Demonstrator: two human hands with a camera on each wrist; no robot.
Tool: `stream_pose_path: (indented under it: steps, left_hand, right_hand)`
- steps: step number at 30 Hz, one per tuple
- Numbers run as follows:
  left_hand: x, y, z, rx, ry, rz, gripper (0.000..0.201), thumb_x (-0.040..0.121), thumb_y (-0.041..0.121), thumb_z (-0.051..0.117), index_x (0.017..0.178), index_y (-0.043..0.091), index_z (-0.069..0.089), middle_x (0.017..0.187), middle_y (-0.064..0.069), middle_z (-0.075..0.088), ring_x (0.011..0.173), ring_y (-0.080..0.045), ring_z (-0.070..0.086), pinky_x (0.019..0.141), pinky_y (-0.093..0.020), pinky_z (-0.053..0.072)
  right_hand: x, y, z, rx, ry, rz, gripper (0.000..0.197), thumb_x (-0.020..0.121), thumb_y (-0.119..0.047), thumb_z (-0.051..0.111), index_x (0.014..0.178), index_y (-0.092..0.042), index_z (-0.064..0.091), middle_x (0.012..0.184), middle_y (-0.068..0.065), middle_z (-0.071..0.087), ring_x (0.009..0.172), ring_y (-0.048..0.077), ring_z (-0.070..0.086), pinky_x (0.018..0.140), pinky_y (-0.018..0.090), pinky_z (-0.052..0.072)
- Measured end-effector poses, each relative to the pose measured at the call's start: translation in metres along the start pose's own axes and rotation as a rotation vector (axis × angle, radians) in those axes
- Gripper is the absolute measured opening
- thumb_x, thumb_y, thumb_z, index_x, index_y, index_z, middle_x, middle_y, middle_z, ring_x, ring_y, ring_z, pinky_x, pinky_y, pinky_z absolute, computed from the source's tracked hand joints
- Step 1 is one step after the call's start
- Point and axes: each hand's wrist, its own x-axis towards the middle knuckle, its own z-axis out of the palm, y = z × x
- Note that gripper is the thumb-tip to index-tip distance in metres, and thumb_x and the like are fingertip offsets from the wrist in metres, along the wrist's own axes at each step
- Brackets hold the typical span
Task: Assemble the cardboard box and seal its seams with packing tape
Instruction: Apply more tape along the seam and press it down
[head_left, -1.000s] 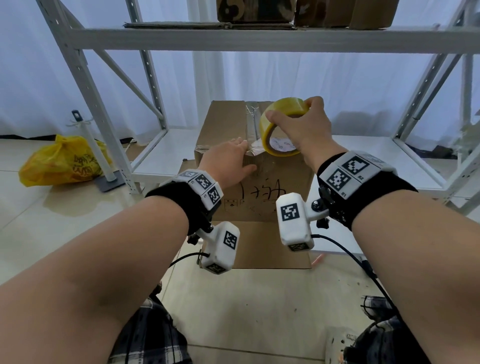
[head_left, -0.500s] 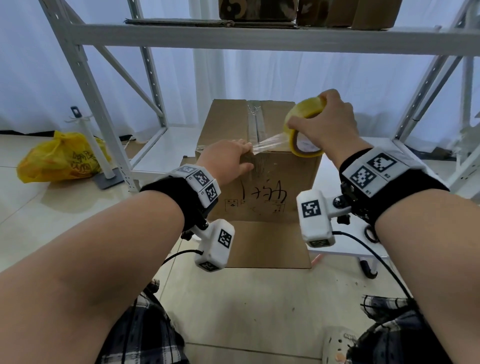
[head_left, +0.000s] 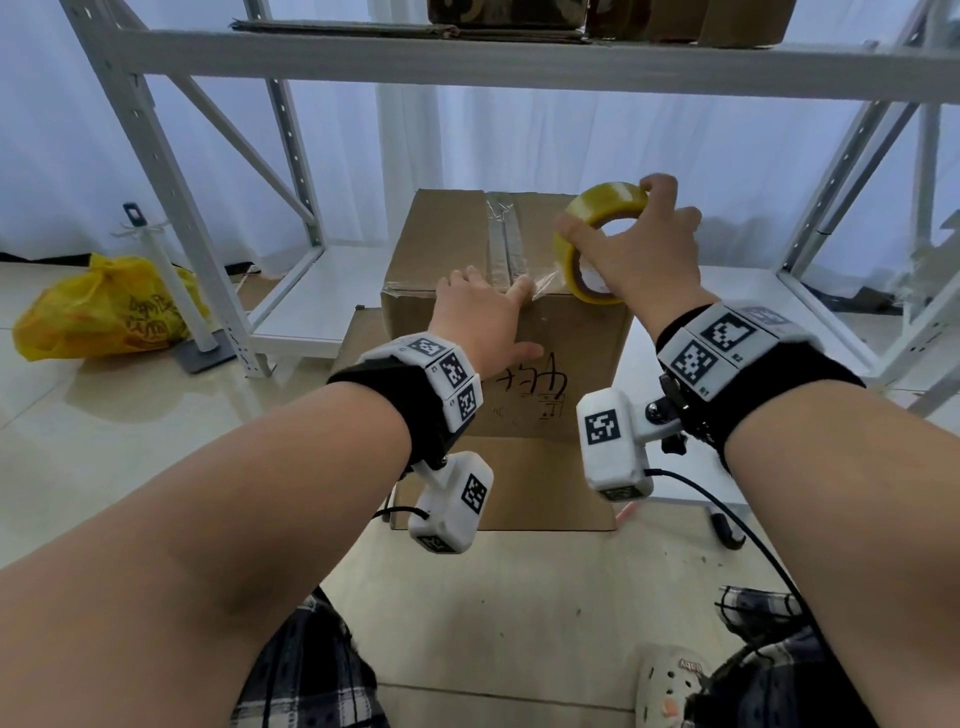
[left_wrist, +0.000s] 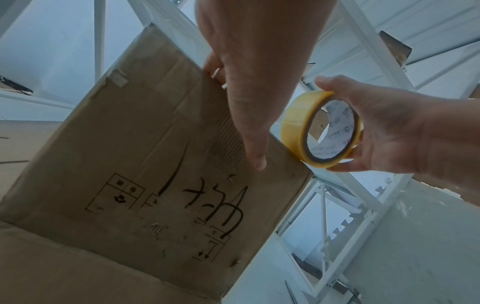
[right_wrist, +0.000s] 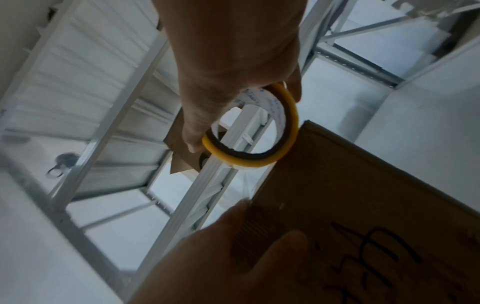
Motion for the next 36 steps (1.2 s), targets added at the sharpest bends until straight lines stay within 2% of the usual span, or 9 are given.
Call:
stream_pose_path:
  steps: [2,6,9,15,19,26,29,32,36]
  left_hand:
    - [0.001,0.001,0.001,-0.030,0.028,0.022,0.081,0.087,0.066,0.044,0.151,0.027,0.014,0.151,-0.027,0.024,0.140,-0.039,0.024,0.114,-0.048,0.022]
    - [0.003,-0.005,0.000,-0.118,0.101,0.165,0.070,0.095,0.044,0.047,0.150,0.011,0.019,0.157,-0.010,0.020,0.145,-0.021,0.017,0.117,-0.033,0.010]
    - [0.000,-0.014,-0.001,-0.130,0.112,0.189,0.068,0.096,0.037,0.047,0.150,0.008,0.017,0.157,-0.009,0.019,0.145,-0.020,0.018,0.116,-0.030,0.012]
    - [-0.006,-0.032,-0.002,-0.167,0.091,0.199,0.070,0.095,0.042,0.049,0.151,0.015,0.016,0.158,-0.003,0.018,0.144,-0.016,0.018,0.115,-0.029,0.015]
    - [-0.006,-0.035,0.001,-0.171,0.065,0.211,0.074,0.093,0.050,0.048,0.152,0.023,0.012,0.158,0.004,0.016,0.144,-0.015,0.018,0.115,-0.033,0.020]
    - [0.003,-0.028,0.001,-0.143,0.066,0.182,0.072,0.089,0.054,0.048,0.150,0.029,0.019,0.155,0.009,0.024,0.137,-0.022,0.029,0.109,-0.039,0.033]
    - [0.003,-0.029,-0.001,-0.156,0.071,0.191,0.068,0.091,0.049,0.049,0.150,0.027,0.022,0.155,0.007,0.026,0.137,-0.023,0.028,0.109,-0.040,0.032]
    - [0.000,-0.031,-0.002,-0.171,0.100,0.220,0.060,0.095,0.041,0.045,0.149,0.021,0.026,0.155,0.004,0.027,0.141,-0.019,0.028,0.112,-0.039,0.030]
    - [-0.005,-0.029,-0.006,-0.144,0.166,0.203,0.052,0.097,0.040,0.040,0.144,0.017,0.037,0.150,0.001,0.037,0.137,-0.017,0.037,0.103,-0.038,0.041]
  right_hand:
    - [-0.001,0.004,0.002,0.170,0.005,0.077,0.097,0.068,-0.067,0.068,0.142,-0.026,0.020,0.135,0.012,0.031,0.123,0.034,0.043,0.099,0.041,0.041]
    - [-0.004,0.008,0.006,0.371,0.004,0.153,0.103,0.068,-0.068,0.069,0.143,-0.024,0.014,0.142,0.010,0.032,0.124,0.029,0.042,0.088,0.030,0.036]
    - [-0.004,0.006,0.012,0.404,-0.009,0.163,0.097,0.067,-0.072,0.066,0.136,-0.021,0.020,0.138,0.006,0.038,0.119,0.027,0.045,0.086,0.031,0.037]
    - [-0.005,-0.007,0.017,0.351,-0.068,0.155,0.090,0.071,-0.066,0.067,0.133,-0.021,0.020,0.136,0.006,0.036,0.104,0.025,0.042,0.082,0.033,0.037]
    - [-0.004,-0.011,0.015,0.299,-0.060,0.153,0.091,0.068,-0.061,0.071,0.132,-0.018,0.023,0.134,0.008,0.039,0.116,0.029,0.045,0.091,0.038,0.043]
    - [-0.004,-0.010,0.007,0.347,-0.053,0.198,0.088,0.071,-0.064,0.068,0.130,-0.015,0.024,0.132,0.011,0.042,0.115,0.027,0.048,0.097,0.041,0.045]
    - [-0.004,-0.010,0.006,0.368,-0.098,0.194,0.081,0.075,-0.062,0.065,0.128,-0.017,0.024,0.126,0.007,0.045,0.109,0.024,0.049,0.096,0.041,0.045]
    - [-0.004,-0.010,0.004,0.383,-0.121,0.208,0.081,0.074,-0.061,0.066,0.129,-0.019,0.024,0.125,0.007,0.046,0.111,0.025,0.050,0.098,0.044,0.046]
    - [-0.004,-0.011,0.006,0.394,-0.109,0.213,0.082,0.072,-0.058,0.067,0.131,-0.020,0.025,0.127,0.008,0.045,0.110,0.027,0.050,0.095,0.046,0.047]
